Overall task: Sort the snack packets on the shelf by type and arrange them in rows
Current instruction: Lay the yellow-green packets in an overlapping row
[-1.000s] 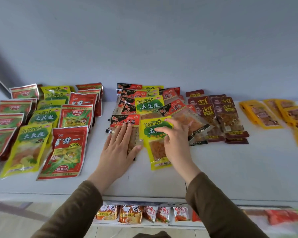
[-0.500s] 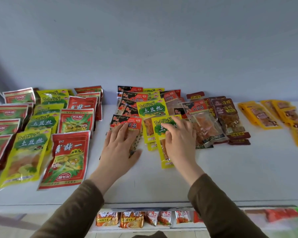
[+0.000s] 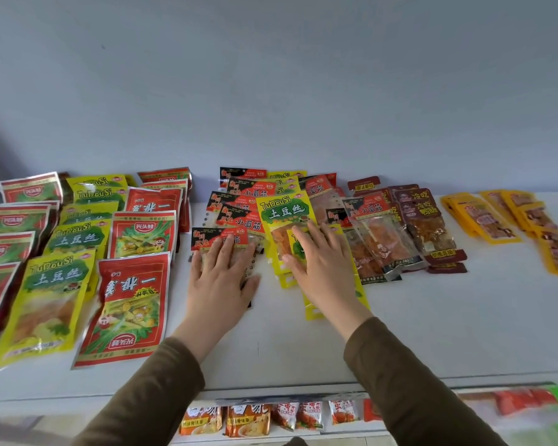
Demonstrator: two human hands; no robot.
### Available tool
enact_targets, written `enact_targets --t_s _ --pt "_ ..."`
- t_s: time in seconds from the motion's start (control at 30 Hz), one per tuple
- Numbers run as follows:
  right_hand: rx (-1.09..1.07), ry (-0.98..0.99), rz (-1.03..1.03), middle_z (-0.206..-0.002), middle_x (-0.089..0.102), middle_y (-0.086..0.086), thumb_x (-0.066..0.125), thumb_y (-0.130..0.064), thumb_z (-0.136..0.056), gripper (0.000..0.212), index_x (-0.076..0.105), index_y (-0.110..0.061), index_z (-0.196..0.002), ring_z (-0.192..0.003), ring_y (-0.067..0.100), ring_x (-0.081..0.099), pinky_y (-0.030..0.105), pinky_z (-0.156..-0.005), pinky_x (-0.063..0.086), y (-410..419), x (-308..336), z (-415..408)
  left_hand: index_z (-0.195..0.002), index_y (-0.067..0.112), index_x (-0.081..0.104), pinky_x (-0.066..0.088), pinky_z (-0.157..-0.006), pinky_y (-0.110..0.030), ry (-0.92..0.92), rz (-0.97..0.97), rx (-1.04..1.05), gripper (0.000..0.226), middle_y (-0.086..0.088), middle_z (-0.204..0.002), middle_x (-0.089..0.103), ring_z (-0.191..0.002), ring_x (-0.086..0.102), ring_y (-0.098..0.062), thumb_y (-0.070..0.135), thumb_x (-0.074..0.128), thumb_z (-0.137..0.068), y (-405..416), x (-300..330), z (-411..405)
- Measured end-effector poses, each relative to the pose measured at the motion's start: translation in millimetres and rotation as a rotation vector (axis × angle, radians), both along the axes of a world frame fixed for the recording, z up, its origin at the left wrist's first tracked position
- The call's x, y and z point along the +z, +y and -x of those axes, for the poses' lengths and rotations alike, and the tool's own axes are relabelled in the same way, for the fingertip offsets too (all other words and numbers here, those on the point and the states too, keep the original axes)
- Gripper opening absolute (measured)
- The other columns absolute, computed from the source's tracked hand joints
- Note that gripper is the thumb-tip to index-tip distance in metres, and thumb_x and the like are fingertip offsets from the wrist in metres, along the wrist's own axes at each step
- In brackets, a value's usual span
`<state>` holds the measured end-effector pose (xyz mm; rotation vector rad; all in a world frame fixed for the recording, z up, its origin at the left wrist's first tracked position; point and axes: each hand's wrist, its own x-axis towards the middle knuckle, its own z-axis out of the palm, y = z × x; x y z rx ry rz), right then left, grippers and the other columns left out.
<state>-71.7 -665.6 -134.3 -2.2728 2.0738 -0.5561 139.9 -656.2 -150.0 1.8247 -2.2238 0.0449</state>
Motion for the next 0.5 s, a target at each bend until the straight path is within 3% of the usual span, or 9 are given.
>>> enact_targets --t_s 0.13,0.2,0.27,0.33,0.5 --pt "0.003 -0.038 0.105 -0.167 0.027 0.003 0.039 -0.051 -0.105 0.060 0.033 -0.024 -0.158 -0.157 0.024 0.014 0.049 -0.127 0.011 2.9 17.7 -14.8 -0.161 0.047 0.013 0.002 -0.126 -0.055 0.002 -0.007 -0.022 0.064 -0.003 -0.172 0.017 -0.159 0.008 -0.028 0.061 0.034 -0.102 -1.3 2.7 -2.6" --pt "0.122 -0.335 0.132 -0.161 0.038 0.004 0.045 -0.041 -0.106 0.053 0.043 -0.017 -0.153 -0.152 0.020 0.027 0.042 -0.126 0.022 2.2 30.6 -39.5 -0.161 0.044 0.020 0.006 -0.126 -0.057 -0.014 0.002 -0.027 0.065 -0.004 -0.171 0.020 -0.159 0.011 -0.030 0.060 0.039 -0.101 -2.7 5.2 -2.5" --pt "0.231 -0.720 -0.077 -0.158 0.044 0.000 0.047 -0.037 -0.107 0.050 0.044 -0.016 -0.152 -0.148 0.015 0.035 0.037 -0.122 0.030 0.4 41.0 -69.2 -0.160 0.035 0.028 0.009 -0.126 -0.058 -0.022 0.005 -0.031 0.067 -0.005 -0.170 0.022 -0.159 0.012 -0.029 0.058 0.045 -0.100 -4.1 7.8 -2.2" --pt "0.235 -0.968 -0.314 -0.160 0.040 -0.001 0.045 -0.038 -0.108 0.052 0.040 -0.018 -0.156 -0.149 0.014 0.034 0.037 -0.123 0.027 -4.8 44.0 -92.4 -0.161 0.029 0.029 0.008 -0.126 -0.058 -0.034 0.000 -0.036 0.069 -0.004 -0.170 0.022 -0.159 0.009 -0.028 0.058 0.043 -0.100 -4.8 8.6 -2.3" --pt "0.058 -0.955 -0.242 -0.168 0.023 0.006 0.038 -0.041 -0.109 0.060 0.026 -0.011 -0.161 -0.155 0.019 0.019 0.037 -0.126 0.016 -37.4 41.4 -102.5 -0.163 0.037 0.018 0.001 -0.127 -0.057 -0.049 -0.046 -0.033 0.066 -0.002 -0.173 0.010 -0.160 -0.001 -0.028 0.062 0.030 -0.103 -5.0 7.5 -6.1"
